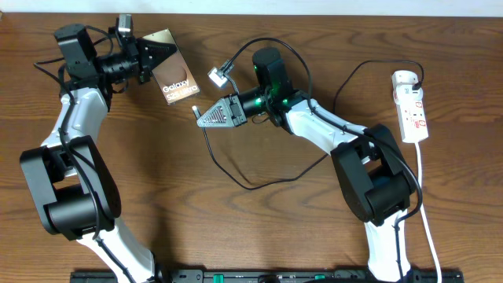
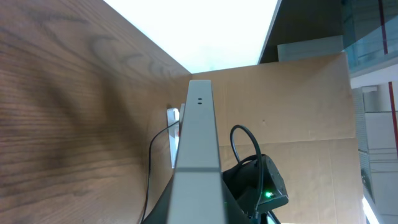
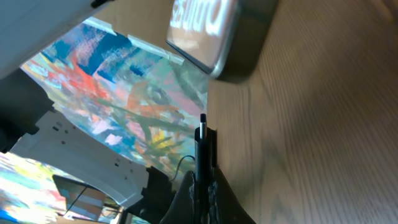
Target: Plug charger to phone and switch on socket
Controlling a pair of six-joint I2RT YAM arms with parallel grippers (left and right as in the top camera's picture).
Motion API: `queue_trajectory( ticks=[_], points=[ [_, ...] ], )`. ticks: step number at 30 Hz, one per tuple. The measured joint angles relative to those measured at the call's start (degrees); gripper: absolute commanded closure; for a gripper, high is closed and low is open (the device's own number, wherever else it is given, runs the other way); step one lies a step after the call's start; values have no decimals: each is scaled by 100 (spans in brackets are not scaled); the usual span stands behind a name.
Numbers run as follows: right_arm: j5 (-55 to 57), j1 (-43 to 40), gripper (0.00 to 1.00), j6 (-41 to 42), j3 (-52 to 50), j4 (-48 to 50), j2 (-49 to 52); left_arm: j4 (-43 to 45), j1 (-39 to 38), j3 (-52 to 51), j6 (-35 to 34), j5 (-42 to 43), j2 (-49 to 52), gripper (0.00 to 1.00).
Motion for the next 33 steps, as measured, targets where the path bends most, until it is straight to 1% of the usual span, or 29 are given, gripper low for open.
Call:
queue_trajectory(
  ticks=[11,20,33],
  points=[
    [-20,0,99,186,0,127,0,11,0,0,0,20,0,93],
    [-28,2,99,675,0,813,0,15,0,0,-13,74,0,92],
    [-24,2,99,857,0,844,0,31,-166,0,-114,136,0,93]
  ],
)
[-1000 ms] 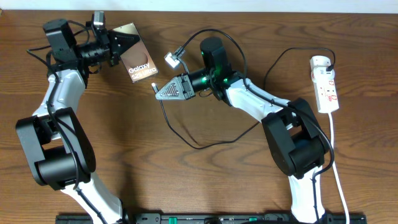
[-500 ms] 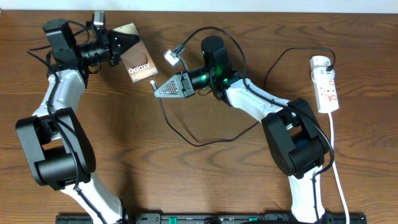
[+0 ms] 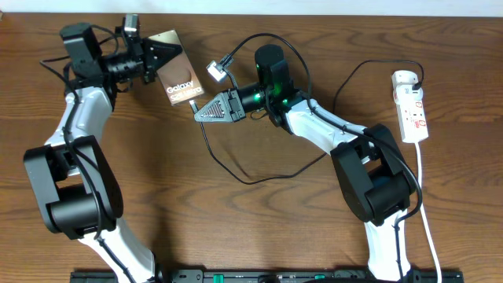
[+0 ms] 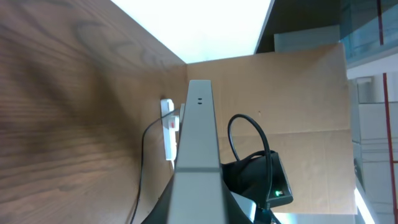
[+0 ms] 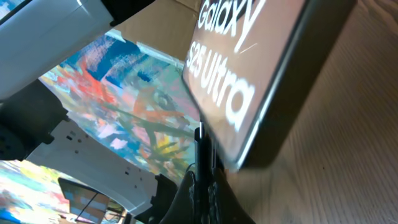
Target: Plug charger to phone and switch on socket
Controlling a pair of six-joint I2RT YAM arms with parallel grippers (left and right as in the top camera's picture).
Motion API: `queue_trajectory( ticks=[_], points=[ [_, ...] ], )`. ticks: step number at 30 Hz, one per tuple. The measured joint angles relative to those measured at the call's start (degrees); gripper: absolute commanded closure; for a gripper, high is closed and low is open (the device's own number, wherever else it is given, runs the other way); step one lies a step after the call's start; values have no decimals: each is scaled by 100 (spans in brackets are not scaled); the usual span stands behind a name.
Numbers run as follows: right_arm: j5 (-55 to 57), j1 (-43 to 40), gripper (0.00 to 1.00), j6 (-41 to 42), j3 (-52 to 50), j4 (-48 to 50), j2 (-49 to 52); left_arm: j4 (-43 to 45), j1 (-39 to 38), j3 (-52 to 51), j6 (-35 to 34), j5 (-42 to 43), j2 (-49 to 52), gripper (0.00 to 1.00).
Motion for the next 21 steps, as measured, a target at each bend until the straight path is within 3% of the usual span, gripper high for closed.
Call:
queue_trajectory(
  ticks=[21],
  points=[
    [-15,4,99,2,0,4,0,4,-55,0,-55,-2,0,93]
  ],
)
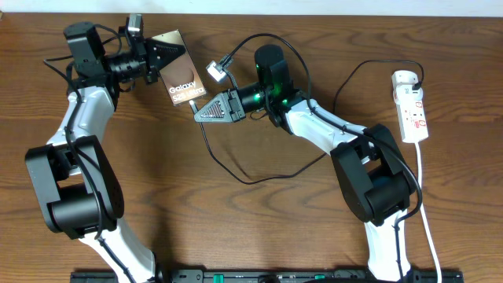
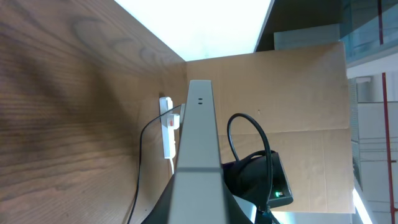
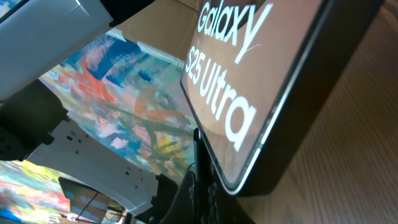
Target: Plug charger to phone and switch on socket
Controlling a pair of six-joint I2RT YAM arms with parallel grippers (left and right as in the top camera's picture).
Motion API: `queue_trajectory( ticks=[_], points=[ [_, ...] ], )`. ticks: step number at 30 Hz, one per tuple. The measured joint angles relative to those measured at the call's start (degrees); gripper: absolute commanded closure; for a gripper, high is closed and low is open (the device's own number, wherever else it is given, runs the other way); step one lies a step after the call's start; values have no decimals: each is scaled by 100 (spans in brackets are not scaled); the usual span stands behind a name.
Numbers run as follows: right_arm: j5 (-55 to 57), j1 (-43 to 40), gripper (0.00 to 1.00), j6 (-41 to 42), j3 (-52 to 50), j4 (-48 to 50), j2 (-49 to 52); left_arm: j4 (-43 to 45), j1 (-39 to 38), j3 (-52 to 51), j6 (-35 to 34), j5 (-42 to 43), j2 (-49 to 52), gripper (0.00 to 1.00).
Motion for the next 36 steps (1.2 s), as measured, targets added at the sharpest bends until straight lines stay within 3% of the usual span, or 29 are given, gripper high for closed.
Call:
queue_trajectory(
  ticks=[36],
  points=[
    [26,0,99,0,0,9,0,402,0,0,-273,-2,0,93]
  ],
)
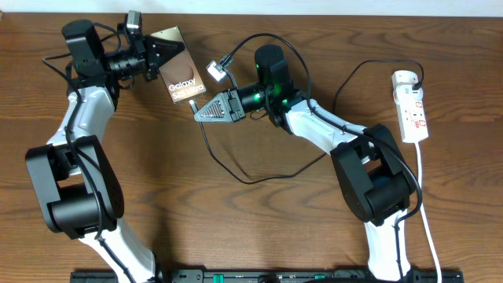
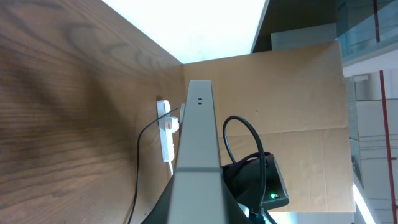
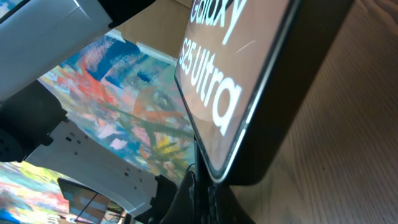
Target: Plug charger to phone and switch on socket
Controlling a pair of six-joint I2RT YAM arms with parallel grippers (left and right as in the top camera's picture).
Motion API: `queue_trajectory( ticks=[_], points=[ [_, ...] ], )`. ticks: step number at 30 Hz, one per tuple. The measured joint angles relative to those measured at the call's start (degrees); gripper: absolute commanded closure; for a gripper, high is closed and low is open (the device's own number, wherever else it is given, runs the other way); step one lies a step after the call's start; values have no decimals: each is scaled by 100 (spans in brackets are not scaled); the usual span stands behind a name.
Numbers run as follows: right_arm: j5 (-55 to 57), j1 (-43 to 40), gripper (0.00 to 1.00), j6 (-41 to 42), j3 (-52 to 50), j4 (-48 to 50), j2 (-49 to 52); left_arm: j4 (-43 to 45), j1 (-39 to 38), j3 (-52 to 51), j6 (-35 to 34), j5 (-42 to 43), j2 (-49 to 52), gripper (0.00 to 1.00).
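My left gripper (image 1: pixel 159 56) is shut on the phone (image 1: pixel 179 76), holding it off the table at the back left with its "Galaxy S25 Ultra" screen up. In the left wrist view the phone (image 2: pixel 198 137) shows edge-on between the fingers. My right gripper (image 1: pixel 200 110) is shut on the charger plug (image 3: pixel 200 167), right at the phone's lower end. In the right wrist view the phone (image 3: pixel 242 81) fills the frame and its rim hides the plug's tip. The white socket strip (image 1: pixel 411 106) lies at the far right.
The black charger cable (image 1: pixel 236 177) loops across the middle of the table from the plug toward the socket strip. The strip's white lead (image 1: pixel 424 196) runs down the right side. Both arm bases stand at the near edge.
In the right wrist view the phone's lower rim has shifted further over the plug and covers its tip. In the overhead view both grippers stand almost where they were.
At first the phone was held at the back left and the plug stood well short of it. Then the right gripper was closer, with the plug's tip by the phone's lower edge. It stayed there, and now the rim hides the tip.
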Motion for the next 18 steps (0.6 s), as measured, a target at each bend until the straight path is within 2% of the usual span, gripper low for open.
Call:
queue_trajectory(
  ticks=[18],
  points=[
    [-7,0,99,0,0,0,0,7,0,0,155,168,0,93]
  ],
)
